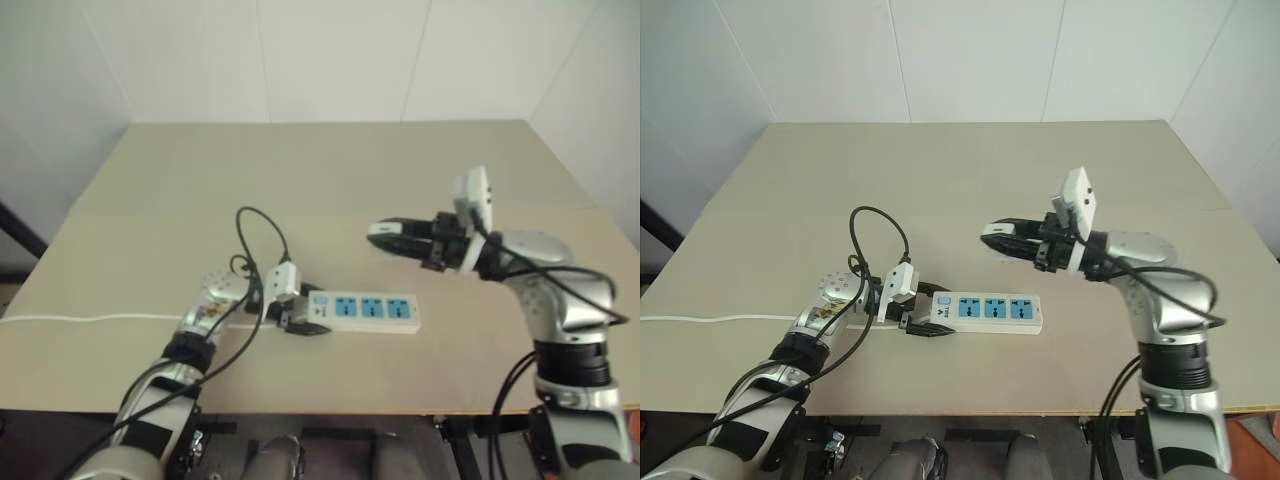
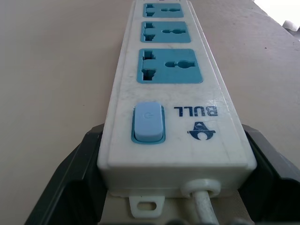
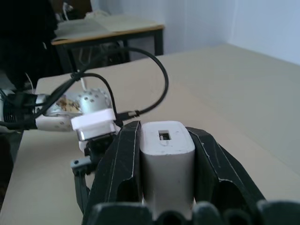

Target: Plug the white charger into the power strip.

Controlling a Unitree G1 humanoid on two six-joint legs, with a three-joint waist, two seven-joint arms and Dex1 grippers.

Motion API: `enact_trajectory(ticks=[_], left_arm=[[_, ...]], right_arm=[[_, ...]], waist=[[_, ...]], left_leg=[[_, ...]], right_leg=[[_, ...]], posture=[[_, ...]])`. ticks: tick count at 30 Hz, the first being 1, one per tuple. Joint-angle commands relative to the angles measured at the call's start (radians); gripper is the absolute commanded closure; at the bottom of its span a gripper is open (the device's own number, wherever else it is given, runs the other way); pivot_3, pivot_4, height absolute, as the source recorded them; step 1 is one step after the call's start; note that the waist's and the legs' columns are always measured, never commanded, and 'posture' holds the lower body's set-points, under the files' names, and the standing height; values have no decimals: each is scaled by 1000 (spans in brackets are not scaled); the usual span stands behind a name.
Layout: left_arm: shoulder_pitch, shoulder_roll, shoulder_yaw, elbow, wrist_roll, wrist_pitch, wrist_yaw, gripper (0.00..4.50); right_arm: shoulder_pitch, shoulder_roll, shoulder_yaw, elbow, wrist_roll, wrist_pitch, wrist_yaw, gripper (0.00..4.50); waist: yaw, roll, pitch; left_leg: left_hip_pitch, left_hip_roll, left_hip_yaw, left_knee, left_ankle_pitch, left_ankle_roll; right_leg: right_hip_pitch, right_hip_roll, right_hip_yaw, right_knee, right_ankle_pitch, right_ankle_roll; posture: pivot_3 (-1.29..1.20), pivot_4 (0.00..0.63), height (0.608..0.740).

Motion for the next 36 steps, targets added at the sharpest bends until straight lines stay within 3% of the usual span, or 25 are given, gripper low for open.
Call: enact_trajectory(ticks=[1,19,36], left_arm=[[3,-7,-15,-8,17,14,13,1192],[100,2,-8,-137,4,111,50,1192],[109,10,-7,-143,2,115,49,1192]], right_arm=[[-13,46,20,35,29,-69,9,3319],[39,135,130,192,-17,-265,78,3319],[53,126,157,283,-79,-362,109,3319]], waist=[[-1,0,0],[-6,1,0],[-6,1,-1]], left_leg=[[0,0,0,0,0,0],[1,0,0,0,0,0],[2,0,0,-1,0,0]], right_leg=[[0,0,0,0,0,0],[0,0,1,1,0,0],[0,1,1,0,0,0]], posture=[[0,150,740],[0,150,740],[0,150,740]])
